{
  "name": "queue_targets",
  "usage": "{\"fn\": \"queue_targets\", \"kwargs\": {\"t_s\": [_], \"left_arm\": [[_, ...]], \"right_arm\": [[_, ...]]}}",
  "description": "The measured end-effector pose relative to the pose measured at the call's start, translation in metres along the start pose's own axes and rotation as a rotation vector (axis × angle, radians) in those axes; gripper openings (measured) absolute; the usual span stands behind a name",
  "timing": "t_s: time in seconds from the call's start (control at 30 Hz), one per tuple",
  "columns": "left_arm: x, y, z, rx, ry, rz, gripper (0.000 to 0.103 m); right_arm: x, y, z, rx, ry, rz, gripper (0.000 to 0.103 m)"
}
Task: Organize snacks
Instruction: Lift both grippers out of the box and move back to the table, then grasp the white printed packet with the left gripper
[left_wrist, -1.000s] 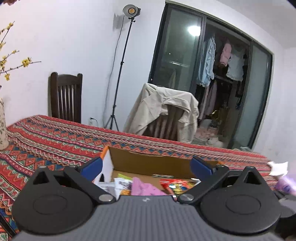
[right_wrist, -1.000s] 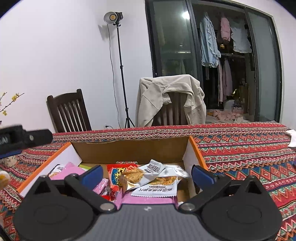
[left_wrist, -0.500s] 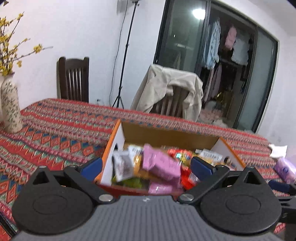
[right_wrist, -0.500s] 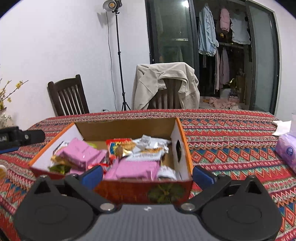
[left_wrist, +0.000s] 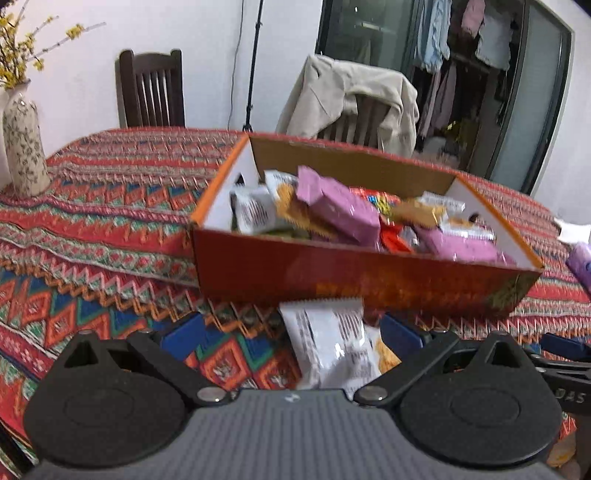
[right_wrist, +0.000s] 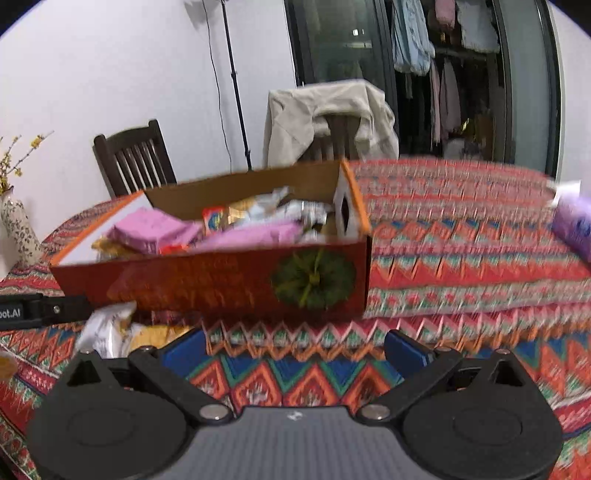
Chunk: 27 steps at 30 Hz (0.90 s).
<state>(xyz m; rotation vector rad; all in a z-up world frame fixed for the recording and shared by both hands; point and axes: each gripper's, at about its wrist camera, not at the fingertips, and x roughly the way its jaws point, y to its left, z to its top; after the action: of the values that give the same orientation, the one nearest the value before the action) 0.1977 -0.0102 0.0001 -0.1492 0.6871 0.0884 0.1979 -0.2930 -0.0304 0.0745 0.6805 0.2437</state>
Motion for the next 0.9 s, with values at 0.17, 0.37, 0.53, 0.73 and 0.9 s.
{"fn": "queue_targets", "kwargs": {"t_s": [0.17,0.37,0.53,0.73,0.9], "left_arm": [[0.007,-0.012,-0.008,0.032,0.033,0.003,0.103],[0.021,-0.020,-0.013,0.045,0.058,0.028,0.102],[0.022,-0.014,-0.013,0.009,0.053,0.000,0.071],[0.017,-0.006,-0.012,-0.013,0.042,-0.023,0.044],[0.004,0.006,-0.013,-0.019,0.008,-0.031,0.043]], "right_arm": [[0.001,-0.002,-0.002,0.012,-0.004,-0.011,0.103],[0.006,-0.004,-0.002,0.014,0.021,-0.028,0.103],[0.006,-0.004,-0.003,0.007,0.022,-0.025,0.103],[0.008,-0.003,-0.003,0.000,0.019,-0.016,0.103],[0.012,-0.002,-0.003,-0.005,0.023,-0.020,0.103]]}}
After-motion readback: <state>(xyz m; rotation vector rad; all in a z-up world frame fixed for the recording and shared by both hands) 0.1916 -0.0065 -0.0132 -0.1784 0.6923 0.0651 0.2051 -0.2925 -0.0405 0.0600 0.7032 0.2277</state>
